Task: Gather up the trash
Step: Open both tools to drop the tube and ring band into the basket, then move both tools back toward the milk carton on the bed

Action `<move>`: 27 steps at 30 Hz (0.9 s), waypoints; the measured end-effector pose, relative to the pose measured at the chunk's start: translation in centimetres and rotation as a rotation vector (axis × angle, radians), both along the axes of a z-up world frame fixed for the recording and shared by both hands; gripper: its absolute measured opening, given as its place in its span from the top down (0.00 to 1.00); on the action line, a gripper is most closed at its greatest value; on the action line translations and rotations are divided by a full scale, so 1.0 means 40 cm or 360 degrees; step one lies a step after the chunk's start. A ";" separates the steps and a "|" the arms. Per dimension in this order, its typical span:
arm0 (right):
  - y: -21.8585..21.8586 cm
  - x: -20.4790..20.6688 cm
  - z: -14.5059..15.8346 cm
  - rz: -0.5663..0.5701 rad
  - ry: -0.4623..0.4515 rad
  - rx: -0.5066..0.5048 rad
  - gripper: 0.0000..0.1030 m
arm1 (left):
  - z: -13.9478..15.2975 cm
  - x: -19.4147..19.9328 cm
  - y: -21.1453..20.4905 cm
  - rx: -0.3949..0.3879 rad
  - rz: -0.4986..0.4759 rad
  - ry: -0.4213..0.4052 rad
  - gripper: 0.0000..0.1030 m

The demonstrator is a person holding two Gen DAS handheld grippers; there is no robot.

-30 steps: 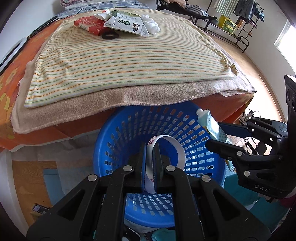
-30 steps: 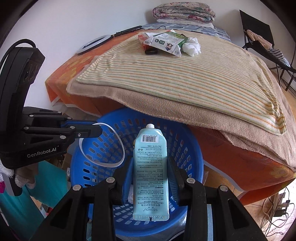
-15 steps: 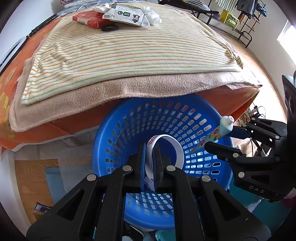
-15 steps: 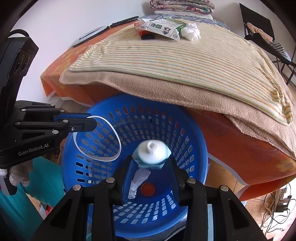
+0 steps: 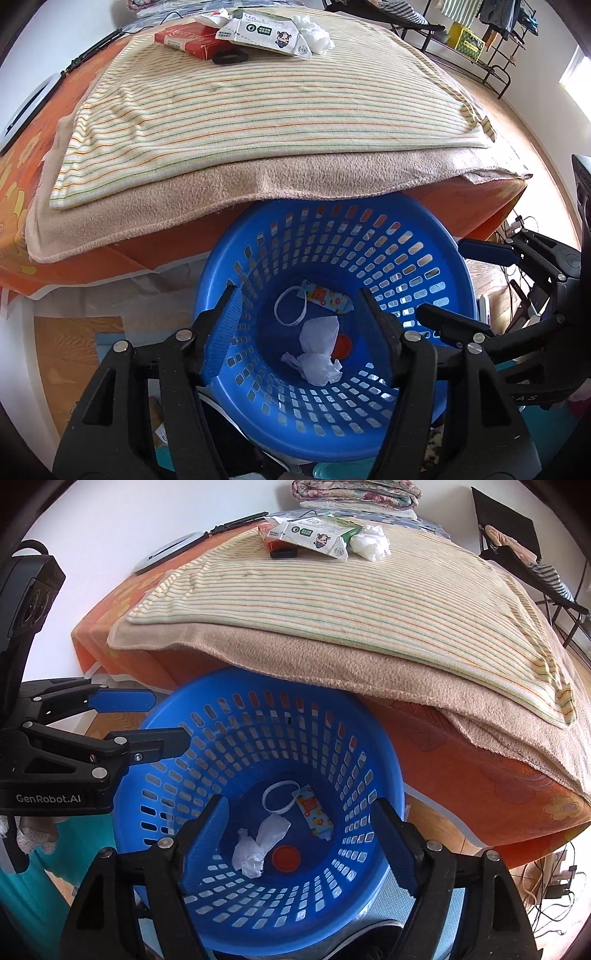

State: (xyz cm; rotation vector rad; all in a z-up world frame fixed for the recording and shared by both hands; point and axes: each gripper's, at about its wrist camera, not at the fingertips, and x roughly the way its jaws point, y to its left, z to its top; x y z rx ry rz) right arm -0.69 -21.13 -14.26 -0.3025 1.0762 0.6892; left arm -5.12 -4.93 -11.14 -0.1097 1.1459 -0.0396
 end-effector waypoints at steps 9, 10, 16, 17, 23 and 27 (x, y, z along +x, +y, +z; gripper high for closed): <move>-0.001 0.008 -0.002 -0.0034 0.0015 -0.0015 0.13 | 0.001 0.005 0.010 -0.0004 0.0030 0.0008 0.35; -0.002 0.009 -0.002 -0.0039 0.0017 -0.0013 0.13 | 0.003 0.006 0.012 -0.0007 0.0034 0.0004 0.35; -0.016 0.027 0.014 -0.0092 0.0042 0.0053 0.11 | 0.018 0.014 0.022 -0.0037 0.0057 -0.0009 0.35; -0.020 0.031 0.019 -0.0102 0.0045 0.0068 0.11 | 0.023 0.017 0.023 -0.0043 0.0060 -0.0014 0.35; -0.030 0.058 0.066 -0.0158 0.0012 0.0149 0.11 | 0.077 0.045 0.041 -0.0090 0.0085 -0.0069 0.35; -0.036 0.091 0.099 -0.0194 0.0010 0.0199 0.11 | 0.130 0.079 0.058 -0.0105 0.0102 -0.0133 0.35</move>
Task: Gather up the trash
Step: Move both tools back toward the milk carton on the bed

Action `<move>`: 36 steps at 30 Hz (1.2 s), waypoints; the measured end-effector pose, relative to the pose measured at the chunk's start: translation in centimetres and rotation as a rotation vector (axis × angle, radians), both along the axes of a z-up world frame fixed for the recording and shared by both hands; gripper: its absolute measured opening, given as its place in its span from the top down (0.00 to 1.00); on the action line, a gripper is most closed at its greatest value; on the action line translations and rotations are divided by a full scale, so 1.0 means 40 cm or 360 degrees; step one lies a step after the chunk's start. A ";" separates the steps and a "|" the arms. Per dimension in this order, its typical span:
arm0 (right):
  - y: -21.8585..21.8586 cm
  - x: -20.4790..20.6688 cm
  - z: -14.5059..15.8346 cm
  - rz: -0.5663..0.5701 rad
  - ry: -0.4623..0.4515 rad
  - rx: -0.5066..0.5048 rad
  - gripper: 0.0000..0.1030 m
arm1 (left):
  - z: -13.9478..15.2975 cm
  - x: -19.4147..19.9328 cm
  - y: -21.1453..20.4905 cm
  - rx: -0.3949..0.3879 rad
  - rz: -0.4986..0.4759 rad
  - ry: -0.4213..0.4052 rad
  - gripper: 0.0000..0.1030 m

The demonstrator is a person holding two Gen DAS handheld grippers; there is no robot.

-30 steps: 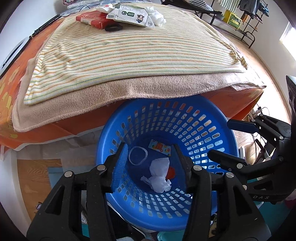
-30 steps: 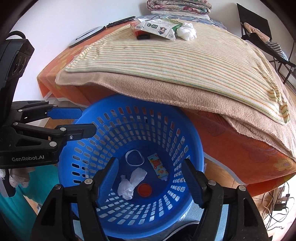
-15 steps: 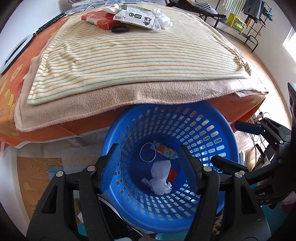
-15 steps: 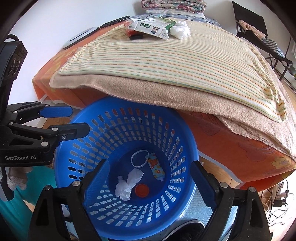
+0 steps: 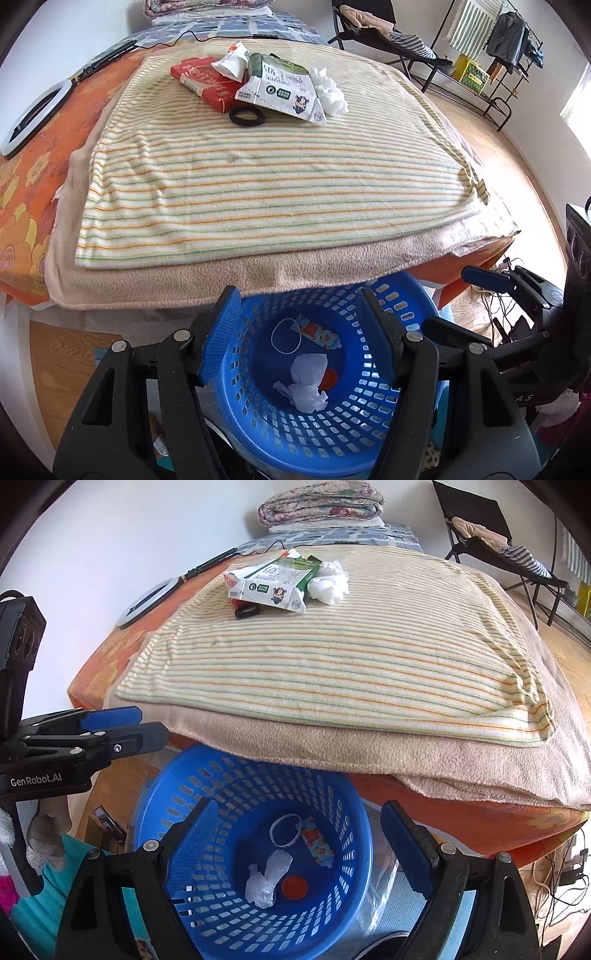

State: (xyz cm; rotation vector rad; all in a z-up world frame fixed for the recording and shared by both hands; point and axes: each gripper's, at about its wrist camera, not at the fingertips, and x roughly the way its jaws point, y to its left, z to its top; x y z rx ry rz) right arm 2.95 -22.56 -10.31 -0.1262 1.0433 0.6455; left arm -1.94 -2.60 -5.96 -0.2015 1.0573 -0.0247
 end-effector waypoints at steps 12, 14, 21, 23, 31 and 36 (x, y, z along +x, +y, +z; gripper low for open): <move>0.011 0.147 0.132 -0.0011 -0.0147 0.0046 0.11 | 0.140 0.161 0.082 -0.0075 0.0072 -0.0176 0.35; 0.018 0.183 0.145 -0.0005 -0.0159 0.0061 0.11 | 0.143 0.193 0.101 -0.0131 0.0104 -0.0176 0.35; 0.045 0.323 0.136 -0.0043 -0.0091 0.0129 0.12 | 0.149 0.301 0.163 -0.0286 0.0225 -0.0203 0.36; 0.048 0.364 0.126 -0.0067 -0.0050 0.0171 0.12 | 0.151 0.337 0.170 -0.0300 0.0227 -0.0208 0.36; 0.095 0.497 0.086 -0.0088 0.0039 0.0244 0.16 | 0.107 0.460 0.191 -0.0307 0.0244 -0.0138 0.36; 0.138 0.543 0.066 -0.0056 0.0063 0.0259 0.25 | 0.078 0.503 0.209 -0.0301 0.0272 -0.0102 0.36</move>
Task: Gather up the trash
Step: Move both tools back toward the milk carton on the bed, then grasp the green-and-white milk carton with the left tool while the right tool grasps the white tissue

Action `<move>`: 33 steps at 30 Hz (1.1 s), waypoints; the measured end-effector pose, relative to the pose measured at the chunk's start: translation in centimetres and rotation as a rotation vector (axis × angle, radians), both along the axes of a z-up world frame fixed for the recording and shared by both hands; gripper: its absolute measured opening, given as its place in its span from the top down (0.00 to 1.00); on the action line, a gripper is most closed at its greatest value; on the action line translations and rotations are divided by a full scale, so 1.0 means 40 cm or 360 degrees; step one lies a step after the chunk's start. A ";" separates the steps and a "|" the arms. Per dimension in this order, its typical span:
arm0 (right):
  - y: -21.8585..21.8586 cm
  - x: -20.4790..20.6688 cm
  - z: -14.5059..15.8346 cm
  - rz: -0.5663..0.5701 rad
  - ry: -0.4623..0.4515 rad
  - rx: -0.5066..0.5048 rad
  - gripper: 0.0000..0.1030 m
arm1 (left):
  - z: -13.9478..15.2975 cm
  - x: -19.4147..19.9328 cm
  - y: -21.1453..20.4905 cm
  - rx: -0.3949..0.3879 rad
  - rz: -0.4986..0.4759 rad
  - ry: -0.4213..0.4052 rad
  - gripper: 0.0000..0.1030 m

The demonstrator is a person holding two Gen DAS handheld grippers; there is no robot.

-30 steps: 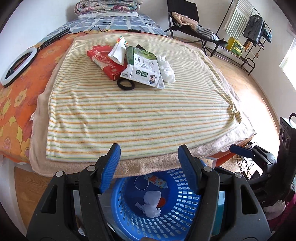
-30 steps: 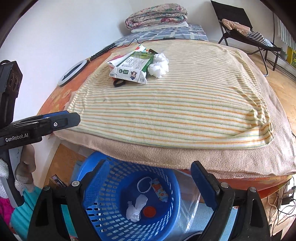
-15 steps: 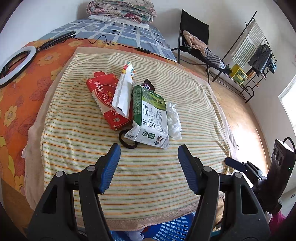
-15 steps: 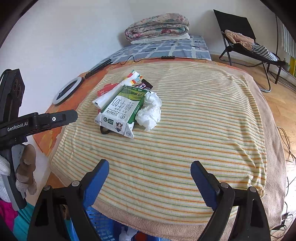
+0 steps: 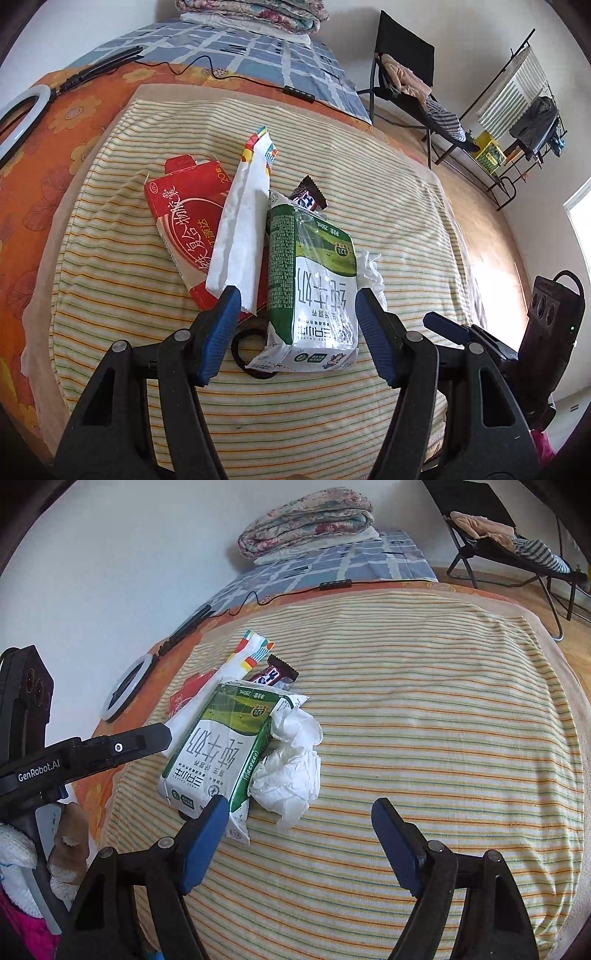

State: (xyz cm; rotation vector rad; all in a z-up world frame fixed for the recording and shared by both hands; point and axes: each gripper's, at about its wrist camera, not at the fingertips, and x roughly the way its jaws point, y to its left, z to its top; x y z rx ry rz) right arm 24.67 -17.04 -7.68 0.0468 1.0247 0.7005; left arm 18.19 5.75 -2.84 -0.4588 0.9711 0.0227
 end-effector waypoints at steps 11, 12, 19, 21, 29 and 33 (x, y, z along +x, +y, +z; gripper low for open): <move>0.050 0.044 -0.058 0.0029 0.0100 0.0020 0.43 | -0.062 0.052 0.022 -0.0078 0.0017 0.0082 0.36; 0.051 0.045 -0.062 0.0031 0.0106 0.0026 0.44 | -0.067 0.055 0.023 -0.0094 0.0018 0.0086 0.36; 0.064 0.041 -0.075 0.0068 0.0099 0.0028 0.57 | -0.076 0.066 0.016 -0.0220 0.0016 0.0110 0.52; 0.063 0.041 -0.076 0.0066 0.0102 0.0031 0.60 | -0.076 0.066 0.011 -0.0228 0.0025 0.0112 0.52; 0.062 0.035 -0.074 0.0071 0.0099 0.0040 0.70 | -0.041 0.062 -0.004 -0.0162 0.0006 0.0066 0.71; 0.063 0.029 -0.068 0.0066 0.0065 0.0023 0.75 | -0.052 0.059 0.002 -0.0180 0.0032 0.0073 0.72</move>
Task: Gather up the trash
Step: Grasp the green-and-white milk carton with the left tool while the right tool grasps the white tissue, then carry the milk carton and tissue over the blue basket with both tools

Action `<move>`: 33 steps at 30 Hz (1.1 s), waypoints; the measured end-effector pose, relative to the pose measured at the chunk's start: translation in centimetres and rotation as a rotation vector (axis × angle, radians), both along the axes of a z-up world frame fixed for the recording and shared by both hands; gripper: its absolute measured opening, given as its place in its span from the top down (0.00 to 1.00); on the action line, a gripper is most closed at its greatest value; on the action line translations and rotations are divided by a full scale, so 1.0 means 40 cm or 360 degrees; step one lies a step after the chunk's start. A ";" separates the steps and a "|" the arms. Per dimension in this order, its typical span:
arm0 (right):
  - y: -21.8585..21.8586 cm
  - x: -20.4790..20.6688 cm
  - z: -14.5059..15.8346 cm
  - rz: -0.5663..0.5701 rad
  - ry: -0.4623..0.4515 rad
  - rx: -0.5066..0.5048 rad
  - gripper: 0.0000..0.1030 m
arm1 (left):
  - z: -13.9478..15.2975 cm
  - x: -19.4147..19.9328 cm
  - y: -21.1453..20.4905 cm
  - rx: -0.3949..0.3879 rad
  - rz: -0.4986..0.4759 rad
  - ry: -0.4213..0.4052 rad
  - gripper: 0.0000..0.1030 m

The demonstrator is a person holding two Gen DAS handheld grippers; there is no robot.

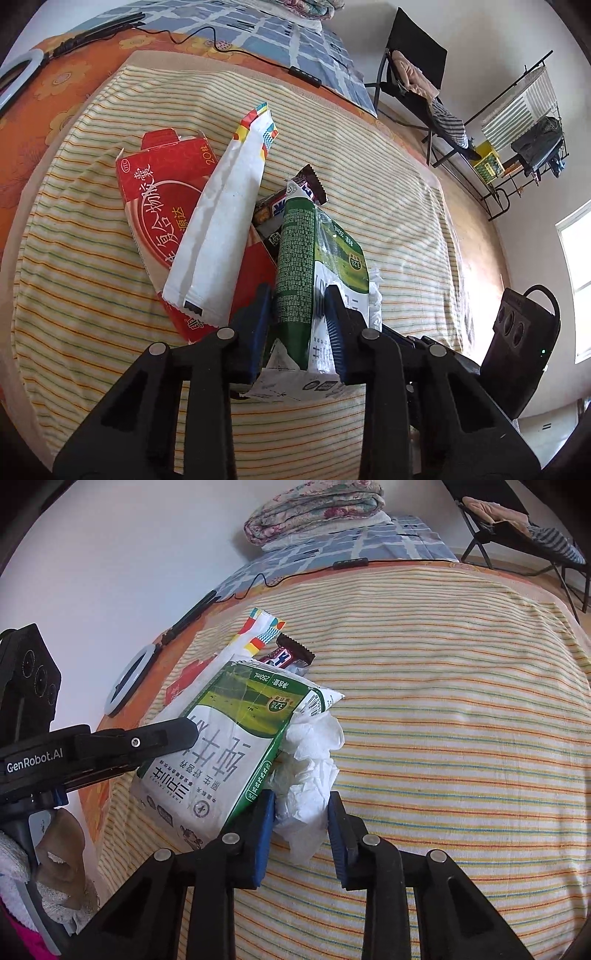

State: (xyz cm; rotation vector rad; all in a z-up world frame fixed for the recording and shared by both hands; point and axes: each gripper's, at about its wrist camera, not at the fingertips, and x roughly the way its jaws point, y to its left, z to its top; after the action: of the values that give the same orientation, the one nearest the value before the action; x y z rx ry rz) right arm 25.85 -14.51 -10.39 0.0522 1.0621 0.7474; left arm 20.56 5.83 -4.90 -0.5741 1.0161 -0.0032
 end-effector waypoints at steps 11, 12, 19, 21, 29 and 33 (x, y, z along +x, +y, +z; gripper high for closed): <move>-0.067 0.004 0.056 -0.0134 -0.0094 -0.0015 0.79 | 0.069 -0.049 -0.002 0.0242 -0.0003 -0.0116 0.76; -0.071 0.001 0.062 -0.0136 -0.0102 -0.0015 0.79 | 0.072 -0.053 -0.002 0.0244 -0.0005 -0.0120 0.76; -0.078 -0.023 0.082 -0.0135 -0.0157 -0.0060 0.79 | 0.095 -0.082 -0.058 0.0411 -0.0117 -0.0147 0.76; -0.079 -0.027 0.082 -0.0140 -0.0171 -0.0086 0.79 | 0.092 -0.087 -0.099 0.0511 -0.0189 -0.0150 0.76; -0.119 -0.027 0.082 -0.0162 -0.0177 -0.0113 0.79 | 0.052 -0.085 -0.195 0.0695 -0.0351 -0.0124 0.63; -0.136 -0.027 0.081 -0.0175 -0.0172 -0.0113 0.79 | 0.017 -0.074 -0.198 0.0649 -0.0306 -0.0079 0.63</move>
State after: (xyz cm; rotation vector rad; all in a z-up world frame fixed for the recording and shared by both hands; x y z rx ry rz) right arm 24.75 -19.97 -7.16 0.0094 0.9741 0.6061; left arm 17.59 -2.09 -4.24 -0.1038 0.9861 0.0194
